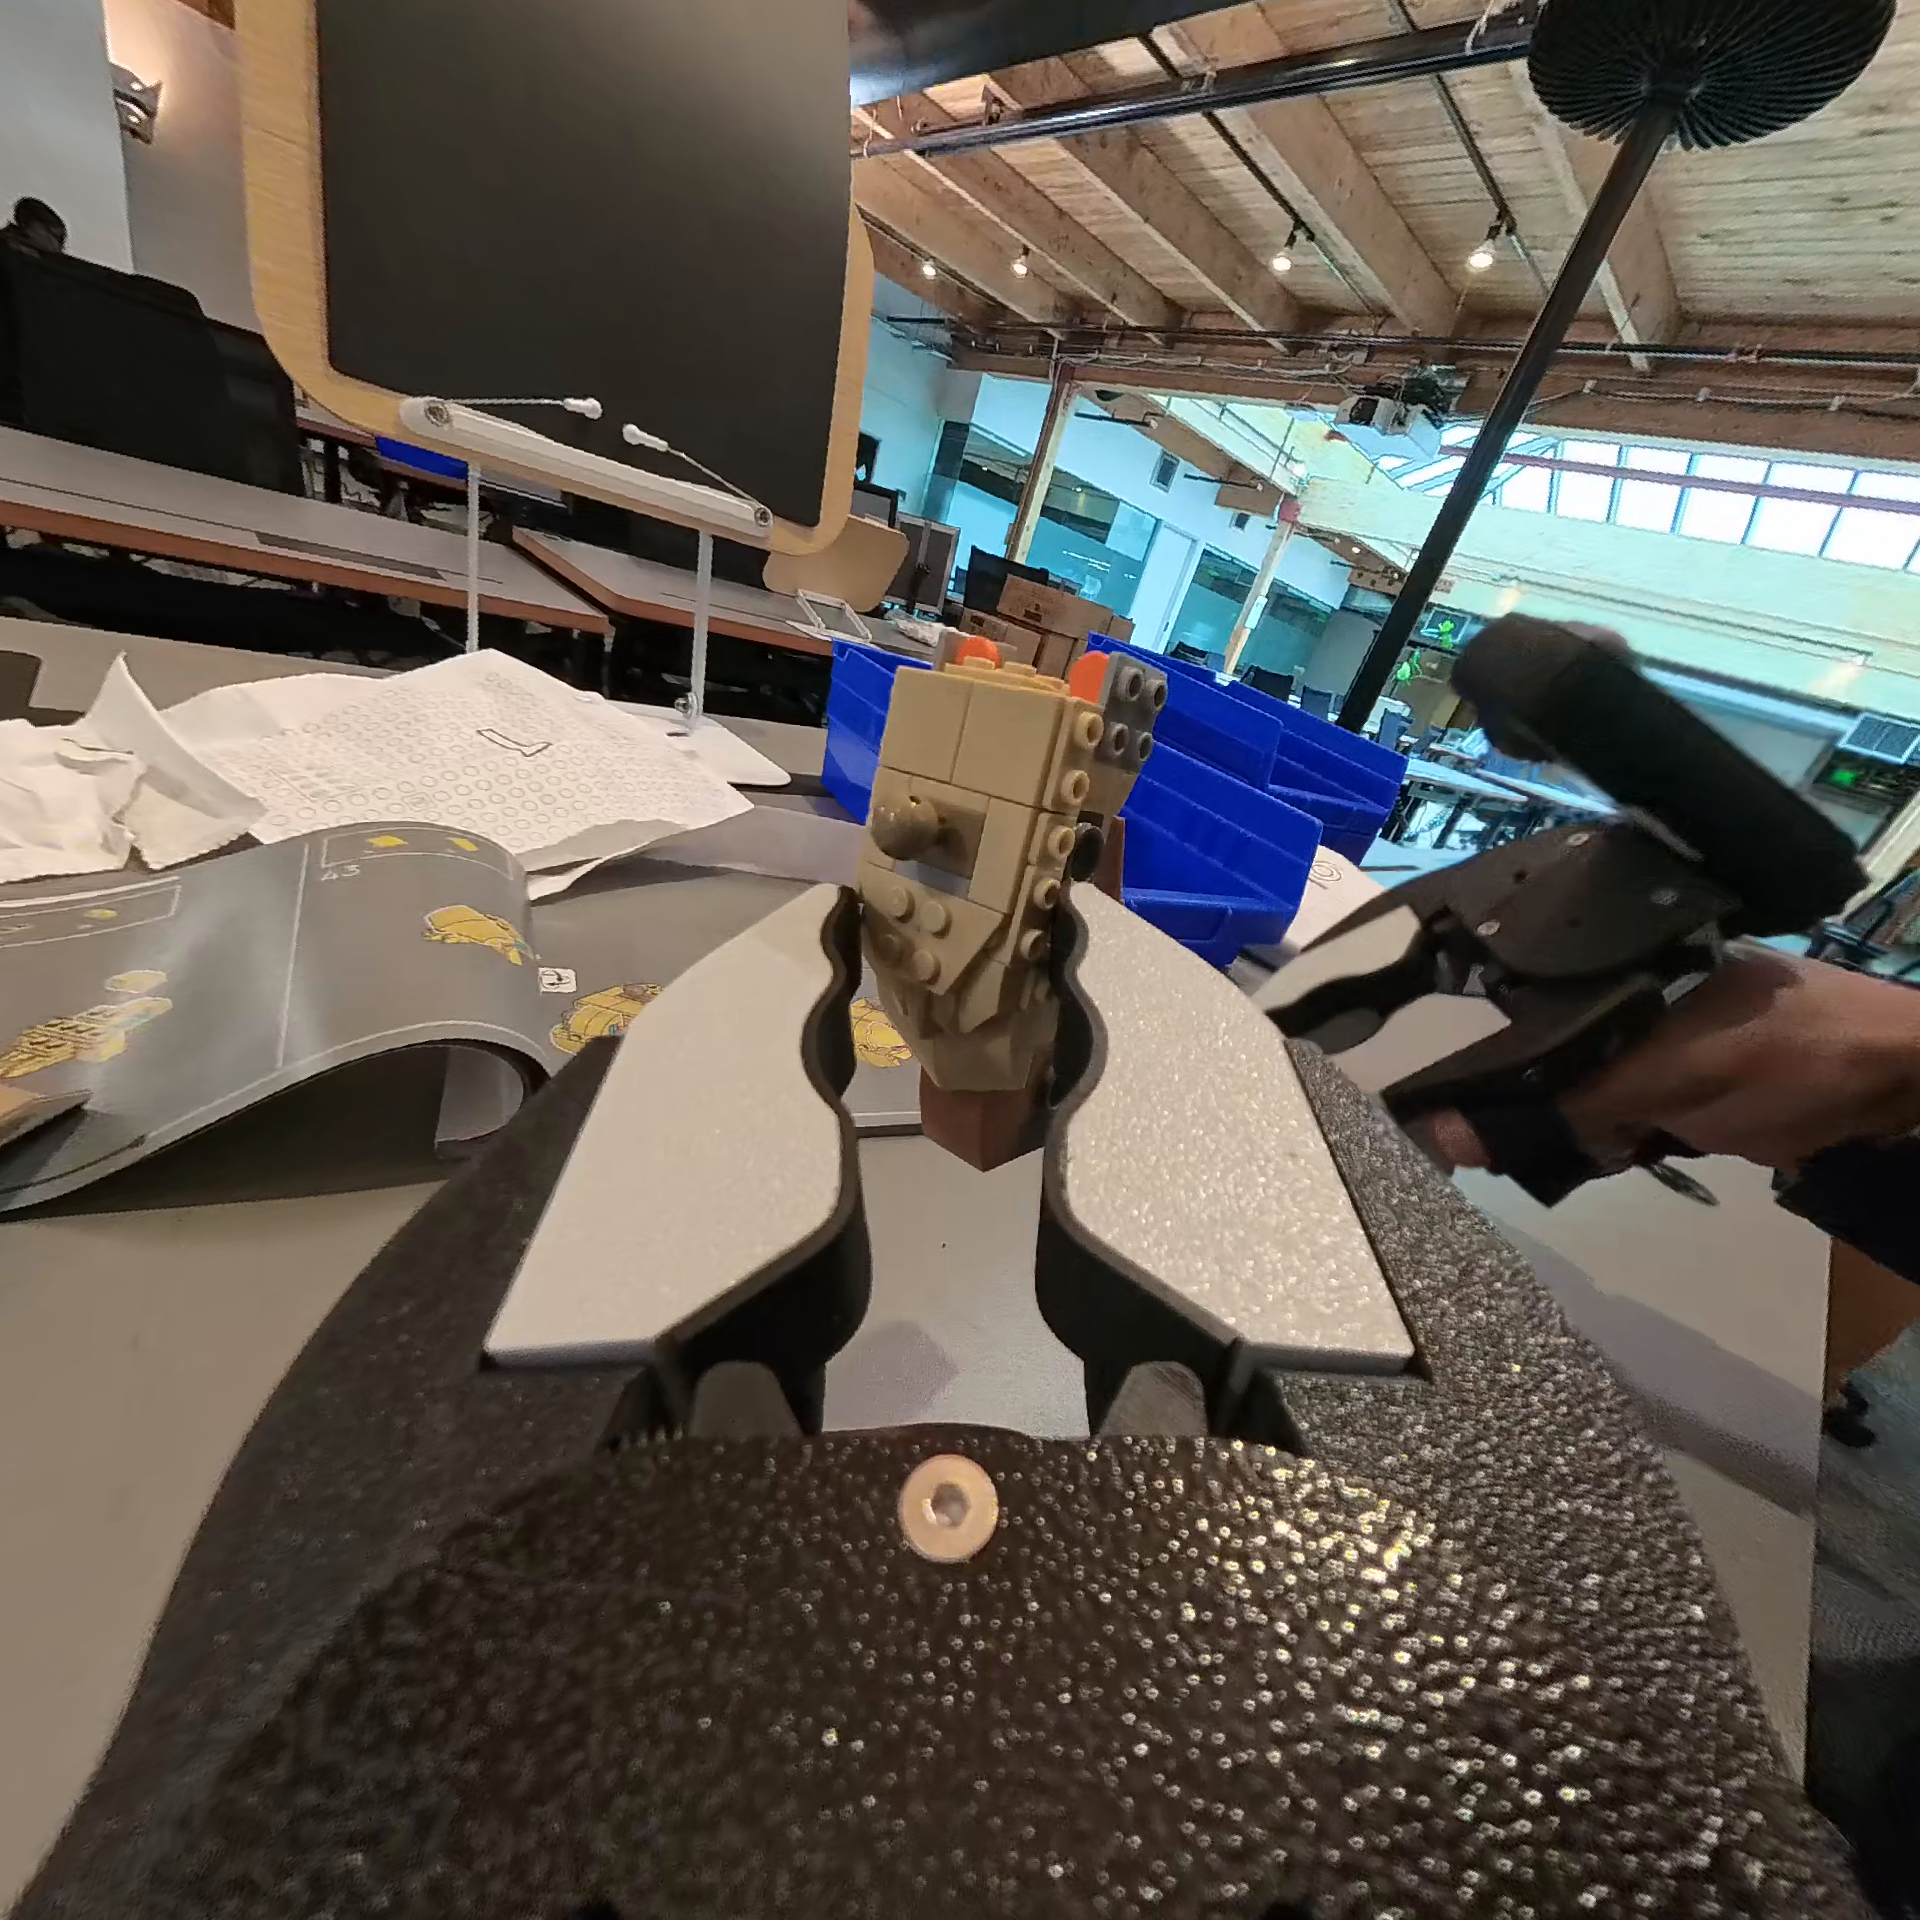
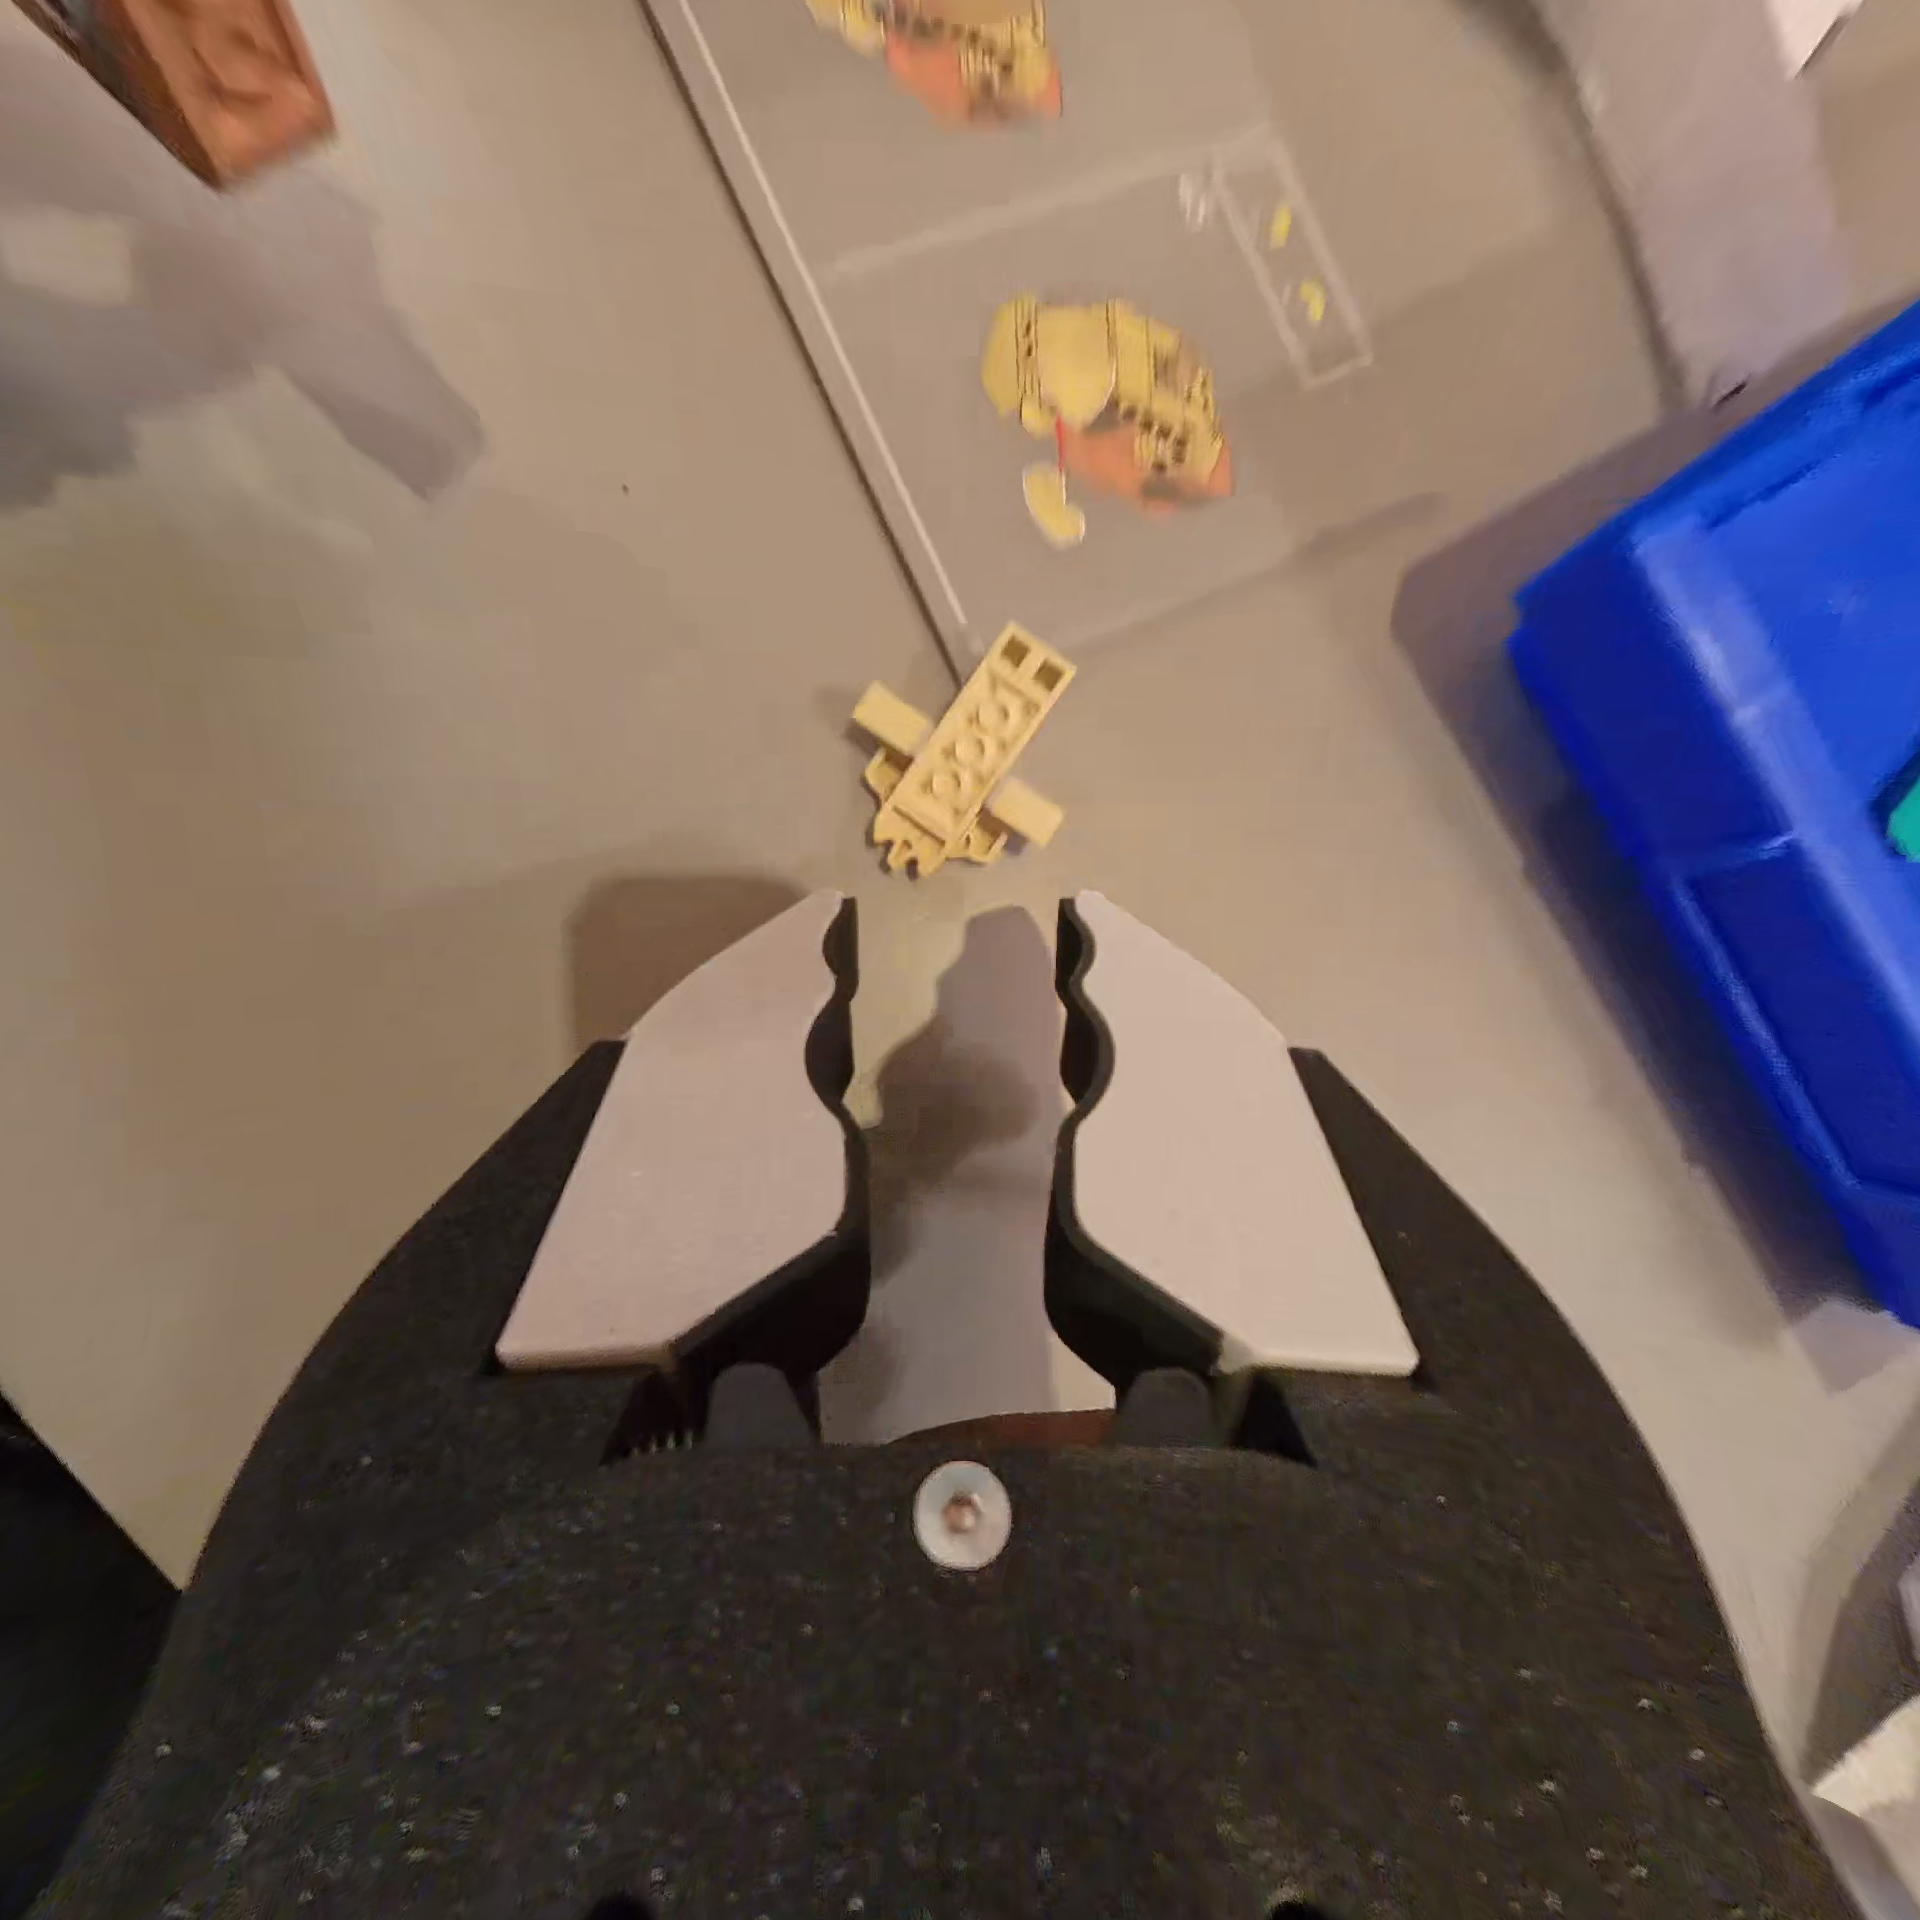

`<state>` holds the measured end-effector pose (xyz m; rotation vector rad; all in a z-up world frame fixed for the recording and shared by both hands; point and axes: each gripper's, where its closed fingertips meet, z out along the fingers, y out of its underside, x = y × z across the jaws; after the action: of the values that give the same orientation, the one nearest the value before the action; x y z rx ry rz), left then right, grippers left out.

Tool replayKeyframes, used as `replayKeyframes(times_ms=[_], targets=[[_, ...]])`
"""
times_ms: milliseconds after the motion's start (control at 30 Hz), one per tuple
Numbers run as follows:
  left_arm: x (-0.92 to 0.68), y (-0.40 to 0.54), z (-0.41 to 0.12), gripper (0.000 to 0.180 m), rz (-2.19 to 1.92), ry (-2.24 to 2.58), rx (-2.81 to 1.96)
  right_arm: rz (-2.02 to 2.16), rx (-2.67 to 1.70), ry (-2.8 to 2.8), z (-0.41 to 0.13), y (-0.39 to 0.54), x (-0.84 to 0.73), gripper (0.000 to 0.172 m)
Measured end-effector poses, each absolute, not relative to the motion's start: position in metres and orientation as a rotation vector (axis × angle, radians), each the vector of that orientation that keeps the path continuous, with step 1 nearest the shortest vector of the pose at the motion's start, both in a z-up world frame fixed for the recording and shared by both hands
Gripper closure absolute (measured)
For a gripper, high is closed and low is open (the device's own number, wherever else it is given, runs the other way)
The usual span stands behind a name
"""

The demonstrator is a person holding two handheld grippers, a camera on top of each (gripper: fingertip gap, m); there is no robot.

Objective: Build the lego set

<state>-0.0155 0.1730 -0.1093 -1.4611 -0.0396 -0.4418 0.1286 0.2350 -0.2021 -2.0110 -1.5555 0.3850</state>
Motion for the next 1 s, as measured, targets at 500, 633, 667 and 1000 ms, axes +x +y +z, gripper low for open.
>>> replayKeyframes(times_ms=[500,633,667,1000], targets=[[-0.013,0.171,-0.108,0.146,-0.441,-0.021,-1.450,0.230,-1.982,-1.407,-0.221,0.256,0.109,0.156],[-0.013,0.170,-0.107,0.146,-0.444,-0.019,-1.445,0.418,-1.996,-1.471,-0.214,0.244,0.103,0.156],[-0.013,0.170,-0.107,0.146,-0.445,-0.019,-1.444,0.627,-2.050,-1.439,-0.209,0.233,0.097,0.156],[-0.014,0.170,-0.107,0.146,-0.448,-0.022,-1.441,1.422,-2.275,-1.271,-0.204,0.189,0.092,0.156]])
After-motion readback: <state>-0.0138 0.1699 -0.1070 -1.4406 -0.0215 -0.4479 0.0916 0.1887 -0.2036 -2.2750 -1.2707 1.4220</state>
